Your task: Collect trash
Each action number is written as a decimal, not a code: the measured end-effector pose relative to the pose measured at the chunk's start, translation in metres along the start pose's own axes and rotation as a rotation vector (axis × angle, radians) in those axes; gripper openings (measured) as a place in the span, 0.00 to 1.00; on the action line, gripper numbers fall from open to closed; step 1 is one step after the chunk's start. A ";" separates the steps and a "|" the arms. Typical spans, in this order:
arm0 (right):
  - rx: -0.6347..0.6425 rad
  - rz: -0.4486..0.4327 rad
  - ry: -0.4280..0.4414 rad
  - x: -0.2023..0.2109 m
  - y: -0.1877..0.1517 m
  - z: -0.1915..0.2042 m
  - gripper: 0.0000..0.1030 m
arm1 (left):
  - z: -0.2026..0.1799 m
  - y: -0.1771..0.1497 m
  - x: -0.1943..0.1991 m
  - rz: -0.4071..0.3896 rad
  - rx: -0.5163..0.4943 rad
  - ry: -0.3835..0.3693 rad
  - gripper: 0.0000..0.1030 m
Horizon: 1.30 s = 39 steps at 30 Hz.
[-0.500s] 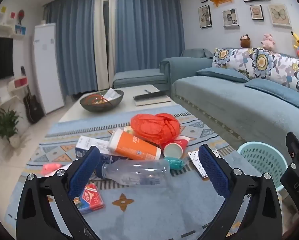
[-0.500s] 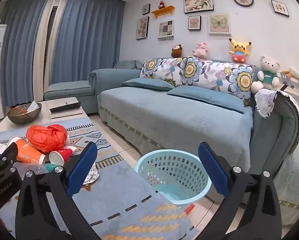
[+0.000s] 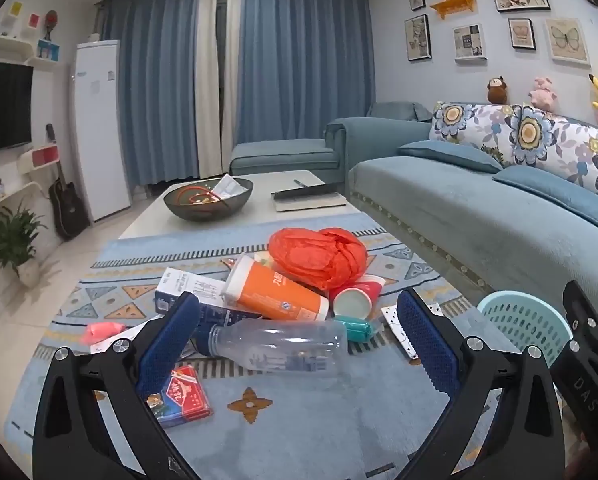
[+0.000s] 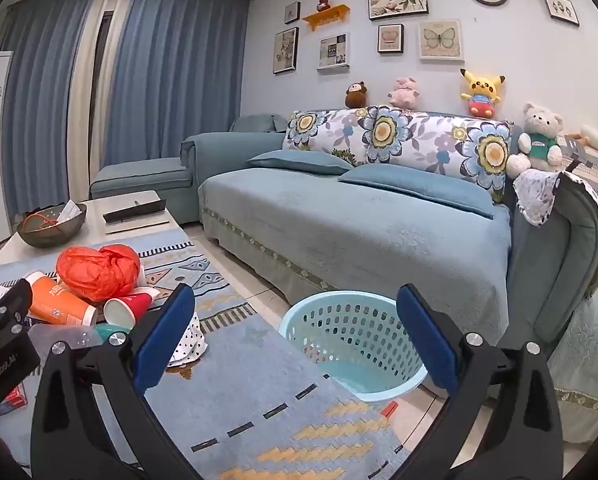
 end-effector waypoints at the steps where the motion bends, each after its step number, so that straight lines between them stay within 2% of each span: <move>1: 0.000 0.000 0.001 0.000 0.000 0.001 0.93 | 0.000 0.001 0.000 -0.002 0.001 0.002 0.93; 11: -0.027 0.038 0.009 -0.007 -0.004 -0.005 0.93 | 0.002 0.000 0.001 -0.010 -0.007 0.011 0.93; 39: -0.036 0.061 0.019 -0.011 -0.008 -0.004 0.93 | 0.006 -0.003 -0.001 -0.001 0.019 0.010 0.93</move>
Point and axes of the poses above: each gripper's, at about its wrist camera, not at the fingertips, and x roughly against the way its jaws point, z to its left, y to its top, the point moved 6 cm from there along -x, roughly the way its jaws point, and after that the axes turned 7 degrees about -z, right-handed, at the moved point
